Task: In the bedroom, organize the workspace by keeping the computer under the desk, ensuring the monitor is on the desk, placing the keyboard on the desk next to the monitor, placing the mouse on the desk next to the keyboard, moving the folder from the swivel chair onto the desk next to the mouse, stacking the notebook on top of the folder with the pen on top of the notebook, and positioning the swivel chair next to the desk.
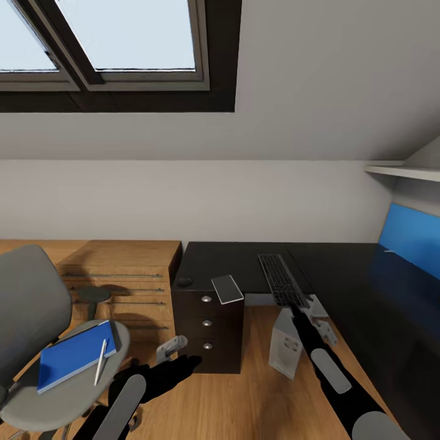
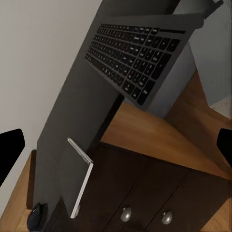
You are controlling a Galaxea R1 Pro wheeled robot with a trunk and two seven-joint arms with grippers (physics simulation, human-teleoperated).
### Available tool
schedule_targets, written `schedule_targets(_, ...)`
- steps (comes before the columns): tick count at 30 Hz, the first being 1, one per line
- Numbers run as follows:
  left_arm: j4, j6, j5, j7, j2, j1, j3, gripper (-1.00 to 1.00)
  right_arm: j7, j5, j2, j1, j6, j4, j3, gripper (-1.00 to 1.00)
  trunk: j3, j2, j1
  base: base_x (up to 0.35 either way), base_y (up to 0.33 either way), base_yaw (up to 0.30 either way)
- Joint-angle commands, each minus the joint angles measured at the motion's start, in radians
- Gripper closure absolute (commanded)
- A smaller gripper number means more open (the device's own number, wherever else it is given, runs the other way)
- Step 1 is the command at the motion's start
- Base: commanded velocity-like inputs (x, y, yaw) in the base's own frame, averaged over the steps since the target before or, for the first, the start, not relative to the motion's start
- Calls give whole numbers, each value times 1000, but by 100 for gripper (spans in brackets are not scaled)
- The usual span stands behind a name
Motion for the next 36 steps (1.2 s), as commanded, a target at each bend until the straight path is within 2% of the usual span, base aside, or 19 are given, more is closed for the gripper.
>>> schedule_targets(1, -2, 0, 11, 10, 1, -1, -2, -100, 0, -12, -3, -2, -5, 6, 5, -100, -4, -8, 4, 0, 0, 0)
schedule_targets(4, -3, 0, 11, 10, 2, -1, -2, -100, 12, -14, -8, -14, 8, 41, -1, -100, -14, -29, 15, 0, 0, 0)
schedule_targets(7, -4, 0, 11, 10, 2, -1, -2, -100, 20, -16, -19, -53, 15, 110, -3, -100, -23, -50, 27, 0, 0, 0)
schedule_targets(8, -4, 0, 11, 10, 1, -1, -3, -100, 91, -16, -32, -135, 21, 267, -4, -100, -26, -57, 31, 0, 0, 0)
schedule_targets(10, -4, 0, 11, 9, 1, -1, -4, -100, 110, -17, -37, -159, 22, 314, -5, -100, -33, -71, 38, 0, 0, 0)
schedule_targets(12, -4, 0, 11, 7, 1, -1, -5, -100, 162, -17, -54, -218, 23, 425, -5, -100, -39, -85, 46, 0, 0, 0)
schedule_targets(30, -7, 2, 12, 5, 1, -1, -6, -100, 169, -19, -57, -228, 24, 442, -6, -100, -95, -211, 115, 0, 0, 0)
schedule_targets(33, -7, 4, 14, 4, 1, -1, -6, -100, 169, -29, -57, -228, 43, 442, -6, -100, -105, -232, 127, 0, 0, 0)
schedule_targets(36, -7, 5, 17, 3, 2, -1, -6, -100, 169, -58, -68, -229, 81, 443, -6, -100, -114, -253, 138, 0, 0, 0)
